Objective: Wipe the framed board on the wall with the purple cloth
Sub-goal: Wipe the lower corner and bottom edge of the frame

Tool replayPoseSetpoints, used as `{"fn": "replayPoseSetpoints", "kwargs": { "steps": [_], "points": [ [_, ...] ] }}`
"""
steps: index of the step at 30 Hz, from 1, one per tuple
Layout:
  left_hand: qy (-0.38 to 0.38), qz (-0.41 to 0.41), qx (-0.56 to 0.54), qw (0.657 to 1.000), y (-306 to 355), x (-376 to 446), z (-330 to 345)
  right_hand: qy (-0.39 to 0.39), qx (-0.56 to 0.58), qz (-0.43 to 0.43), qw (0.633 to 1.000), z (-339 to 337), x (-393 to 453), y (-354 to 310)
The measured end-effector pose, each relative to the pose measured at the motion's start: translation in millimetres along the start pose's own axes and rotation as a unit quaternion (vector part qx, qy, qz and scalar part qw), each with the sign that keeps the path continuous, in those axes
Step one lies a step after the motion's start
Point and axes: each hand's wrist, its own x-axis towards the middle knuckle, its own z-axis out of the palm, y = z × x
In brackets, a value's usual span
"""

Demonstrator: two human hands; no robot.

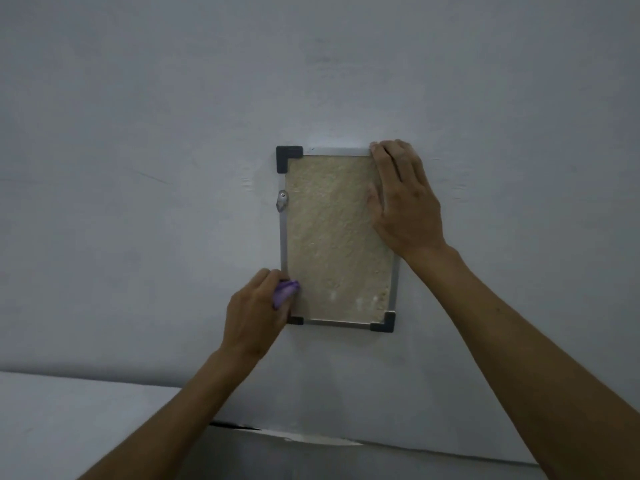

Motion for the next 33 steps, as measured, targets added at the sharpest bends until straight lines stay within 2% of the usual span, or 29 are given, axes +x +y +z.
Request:
{"fn": "replayPoseSetpoints", "kwargs": {
  "steps": [2, 5, 7, 12, 17, 22, 24, 27, 28, 30, 33],
  "points": [
    [-0.016, 0.020, 0.005, 1.000, 2, -6, 2, 0.000, 0.004, 0.002, 1.000, 0, 0, 0],
    [-0.098, 0.057, 0.043, 0.993, 0, -18, 3, -0.001, 0.007, 0.004, 1.000, -1, -1, -1],
    [-0.118, 0.060, 0.058, 0.990, -3, -15, 3, -0.002, 0.006, 0.007, 1.000, -1, -1, -1],
    [-0.012, -0.016, 0.009, 1.000, 1, -1, 6, -0.011, 0.013, 0.015, 1.000, -3, -1, -2],
    [-0.105, 0.013, 0.040, 0.994, -2, -28, 13, -0.021, 0.016, 0.014, 1.000, -4, -1, -1],
    [-0.009, 0.018, 0.026, 0.999, 4, 15, 2, -0.025, 0.031, 0.017, 0.999, -3, 0, -1],
    [-0.046, 0.040, 0.018, 0.998, 3, 12, 2, -0.030, 0.036, 0.016, 0.999, -4, 1, 0],
    [-0.170, 0.064, 0.057, 0.982, -4, -8, 6, -0.035, 0.056, 0.017, 0.998, -6, 1, 2],
    [-0.181, 0.066, 0.065, 0.979, -6, -10, 6, -0.038, 0.066, 0.017, 0.997, -8, 2, 3],
    [-0.141, 0.048, 0.048, 0.988, -5, -3, 4, -0.050, 0.081, 0.010, 0.995, -13, 6, 7],
    [-0.011, 0.002, 0.009, 1.000, 2, 19, -1, -0.079, 0.082, -0.012, 0.993, -22, 12, 16]
  ]
}}
